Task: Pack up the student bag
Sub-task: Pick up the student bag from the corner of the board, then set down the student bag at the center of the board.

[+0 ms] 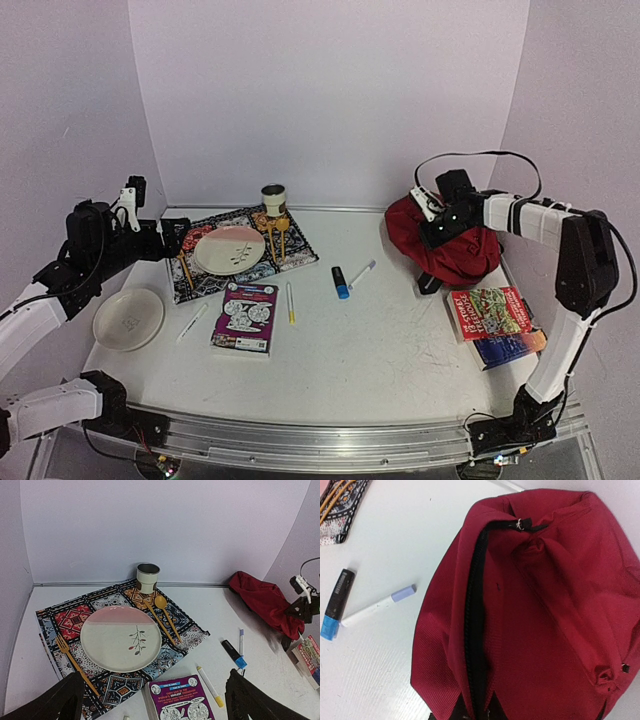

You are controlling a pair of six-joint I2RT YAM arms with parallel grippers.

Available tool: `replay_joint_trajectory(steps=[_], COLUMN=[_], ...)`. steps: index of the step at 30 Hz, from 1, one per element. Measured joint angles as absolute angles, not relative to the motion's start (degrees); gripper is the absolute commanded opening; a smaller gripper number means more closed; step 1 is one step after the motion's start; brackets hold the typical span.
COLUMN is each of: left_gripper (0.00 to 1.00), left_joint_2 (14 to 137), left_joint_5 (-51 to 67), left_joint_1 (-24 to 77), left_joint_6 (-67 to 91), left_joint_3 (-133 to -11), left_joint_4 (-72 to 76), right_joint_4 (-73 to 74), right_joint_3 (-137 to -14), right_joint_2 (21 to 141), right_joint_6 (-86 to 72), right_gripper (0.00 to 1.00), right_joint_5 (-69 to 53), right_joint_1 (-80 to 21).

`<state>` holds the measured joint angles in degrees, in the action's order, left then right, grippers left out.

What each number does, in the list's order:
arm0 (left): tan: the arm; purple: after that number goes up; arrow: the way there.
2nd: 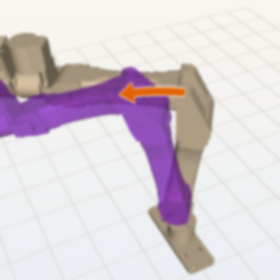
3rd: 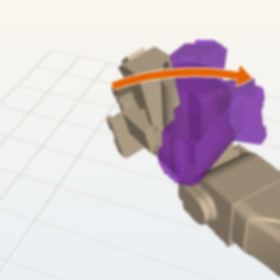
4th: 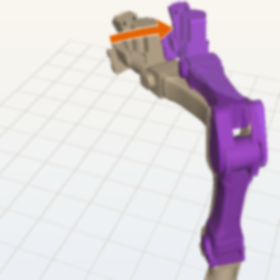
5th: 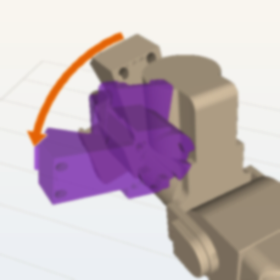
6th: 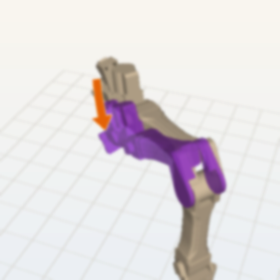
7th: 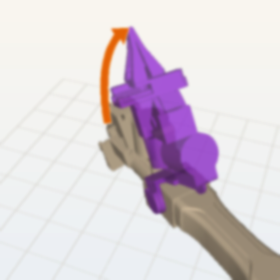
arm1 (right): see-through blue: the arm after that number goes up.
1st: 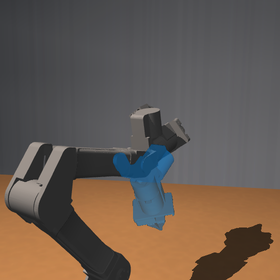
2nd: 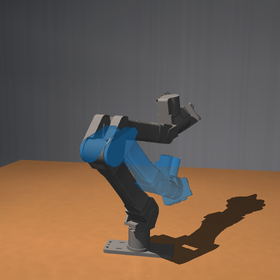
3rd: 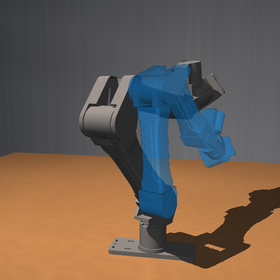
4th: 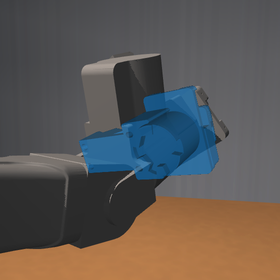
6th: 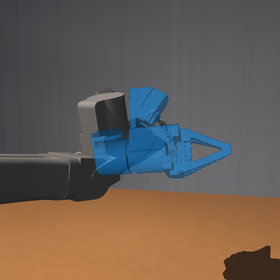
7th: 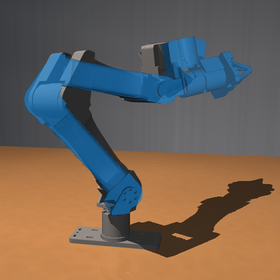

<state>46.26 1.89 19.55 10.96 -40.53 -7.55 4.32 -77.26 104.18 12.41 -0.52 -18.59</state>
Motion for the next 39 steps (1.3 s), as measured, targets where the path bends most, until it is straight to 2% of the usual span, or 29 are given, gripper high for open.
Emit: replay_joint_trajectory(steps=[9,18,27,35,39], left_gripper=[1.0,0.99,0.99,0.99,0.99], left_joint_2=[46.7,50.2,52.8,55.7,57.2], left_joint_5=[2.3,7.0,13.6,18.4,18.9], left_joint_1=[19.6,19.6,19.6,21.1,23.3], left_joint_6=[11.0,14.0,19.9,27.2,30.4], left_joint_3=[-40.6,-43.5,-48.3,-48.4,-48.3], left_joint_4=[-7.6,-8.0,-9.6,-10.6,-10.6], right_joint_4=[15.8,28.7,32.3,23.1,17.5], right_joint_3=[-85.0,-88.2,-75.7,-60.1,-56.3], right_joint_2=[93.9,79.2,67.8,66.0,66.3], right_joint_6=[13.8,10.5,1.4,-9.2,-13.3], right_gripper=[0.0,0.0,0.0,0.0,0.01], right_joint_5=[5.2,11.0,10.1,0.4,-2.3], right_joint_1=[-19.9,-27.9,-33.4,-39.3,-42.5])
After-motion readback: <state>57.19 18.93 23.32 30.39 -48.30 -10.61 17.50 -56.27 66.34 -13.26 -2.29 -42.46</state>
